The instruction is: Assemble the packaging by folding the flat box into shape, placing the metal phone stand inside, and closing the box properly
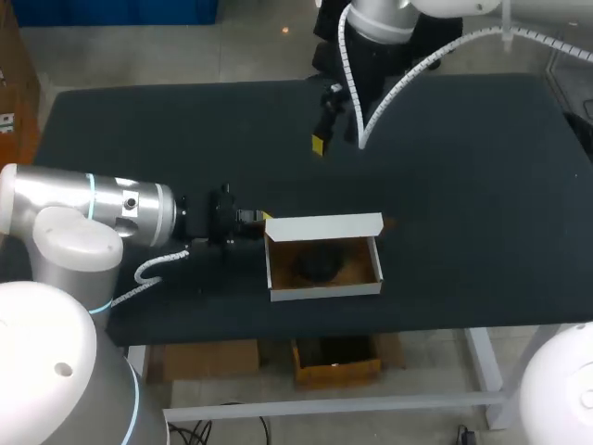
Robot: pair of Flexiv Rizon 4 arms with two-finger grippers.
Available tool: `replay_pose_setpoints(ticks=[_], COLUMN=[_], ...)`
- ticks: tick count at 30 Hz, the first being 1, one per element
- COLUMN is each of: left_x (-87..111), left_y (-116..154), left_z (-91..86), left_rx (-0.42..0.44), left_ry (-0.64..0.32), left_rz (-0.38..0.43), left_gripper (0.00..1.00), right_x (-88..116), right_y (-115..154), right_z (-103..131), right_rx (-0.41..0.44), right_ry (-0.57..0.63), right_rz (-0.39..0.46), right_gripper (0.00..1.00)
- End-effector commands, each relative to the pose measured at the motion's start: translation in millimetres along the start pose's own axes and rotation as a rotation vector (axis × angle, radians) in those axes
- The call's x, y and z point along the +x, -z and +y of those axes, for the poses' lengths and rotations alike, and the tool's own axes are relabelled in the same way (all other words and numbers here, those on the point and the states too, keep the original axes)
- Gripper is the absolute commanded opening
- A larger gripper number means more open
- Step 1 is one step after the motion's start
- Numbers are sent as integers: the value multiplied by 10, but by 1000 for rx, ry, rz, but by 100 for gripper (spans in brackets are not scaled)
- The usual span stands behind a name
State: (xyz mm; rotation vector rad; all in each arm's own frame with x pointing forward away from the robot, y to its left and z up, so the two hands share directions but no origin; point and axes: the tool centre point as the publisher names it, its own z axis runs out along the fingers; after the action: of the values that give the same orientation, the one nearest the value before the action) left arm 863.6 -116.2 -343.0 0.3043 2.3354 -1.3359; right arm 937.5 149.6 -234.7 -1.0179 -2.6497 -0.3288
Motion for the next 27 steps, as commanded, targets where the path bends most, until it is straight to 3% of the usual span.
replay_pose_setpoints(ticks=[1, 7, 9, 24, 27], left_x=[126, 160, 164, 164, 164], left_y=[-52, -88, -103, -103, -103], left_z=[25, 36, 45, 45, 45], left_rx=[-21, -53, -66, -66, -66], left_ry=[-35, -103, -109, -109, -109], left_rz=[-81, -108, -110, -110, -110], left_gripper=[0, 0, 0, 0, 0], right_x=[-28, -33, -27, -27, 16], right_y=[-62, -103, -105, -105, -102], right_z=[-133, -209, -231, -231, -120], right_rx=[-33, -3, 21, 21, 57], right_ry=[-27, -94, -108, -108, -210], right_rz=[25, 40, 10, 10, -36], right_gripper=[100, 100, 100, 100, 100])
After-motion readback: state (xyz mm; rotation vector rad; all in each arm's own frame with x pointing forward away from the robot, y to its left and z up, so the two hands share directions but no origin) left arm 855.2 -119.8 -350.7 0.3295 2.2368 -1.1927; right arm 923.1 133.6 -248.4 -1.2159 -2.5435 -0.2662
